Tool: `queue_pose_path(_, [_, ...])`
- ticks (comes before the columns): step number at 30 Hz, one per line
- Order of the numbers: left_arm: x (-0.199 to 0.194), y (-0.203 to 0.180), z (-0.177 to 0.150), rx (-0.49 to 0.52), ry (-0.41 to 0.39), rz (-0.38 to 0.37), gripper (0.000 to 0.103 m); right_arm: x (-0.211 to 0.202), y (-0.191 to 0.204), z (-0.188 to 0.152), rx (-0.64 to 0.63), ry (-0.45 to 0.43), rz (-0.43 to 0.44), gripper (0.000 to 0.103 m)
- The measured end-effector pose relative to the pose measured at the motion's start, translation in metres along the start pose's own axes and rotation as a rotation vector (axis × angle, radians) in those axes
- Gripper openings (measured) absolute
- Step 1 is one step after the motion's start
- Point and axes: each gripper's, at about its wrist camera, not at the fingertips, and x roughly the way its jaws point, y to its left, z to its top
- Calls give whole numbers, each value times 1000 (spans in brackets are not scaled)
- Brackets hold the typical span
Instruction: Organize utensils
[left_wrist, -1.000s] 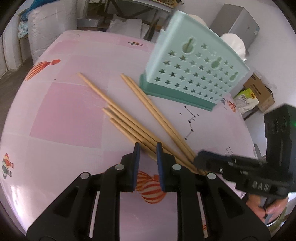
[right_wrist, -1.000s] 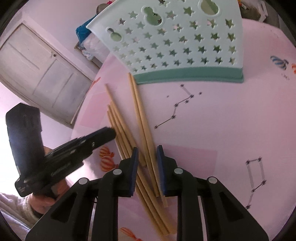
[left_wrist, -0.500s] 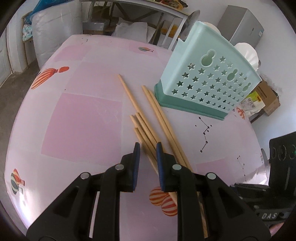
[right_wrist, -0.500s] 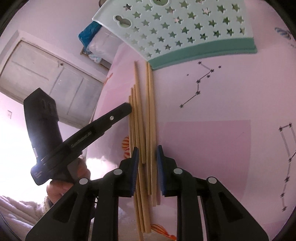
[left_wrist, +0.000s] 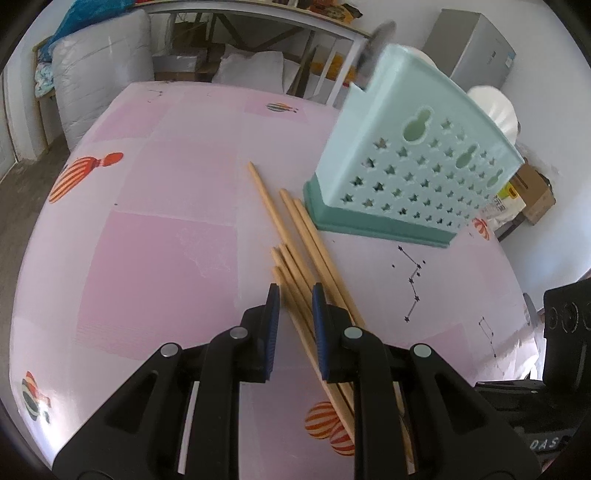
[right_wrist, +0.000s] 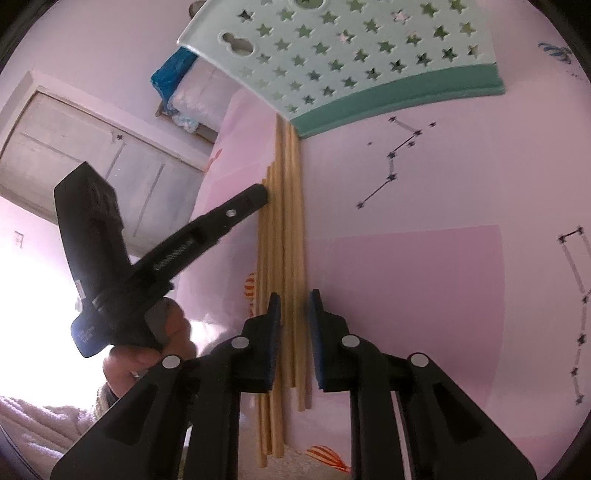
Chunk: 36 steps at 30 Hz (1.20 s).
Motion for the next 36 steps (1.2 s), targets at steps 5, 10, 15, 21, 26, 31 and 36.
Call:
queue_pose_path(5, [-24,4,-3,36,-31,11,22,-9,-8,3,12,-25,-33,16])
queue_pose_path(10, [-57,-13,-32,181,38,-35,41,-18,-21,1,39,-33,-8,17])
queue_pose_path(15, [-73,-42,-71,316,134,-82,42,-24,-30,-3,59,-42,14,17])
queue_pose_path(21, [-61,-54,-81,359,110,15,42,-25,-29,-4,64,-53,5,17])
queue_pose_path(26, [-54,-60,-81,383,91,55,42,-25,-27,-6,60,-58,-1,17])
queue_pose_path(31, [-52,-57,-78,395,74,101,35,-24,-27,-6,63,-60,3,17])
queue_pose_path(36, [-44,-46,-69,379,67,140,26,-24,-27,-7,58,-60,1,17])
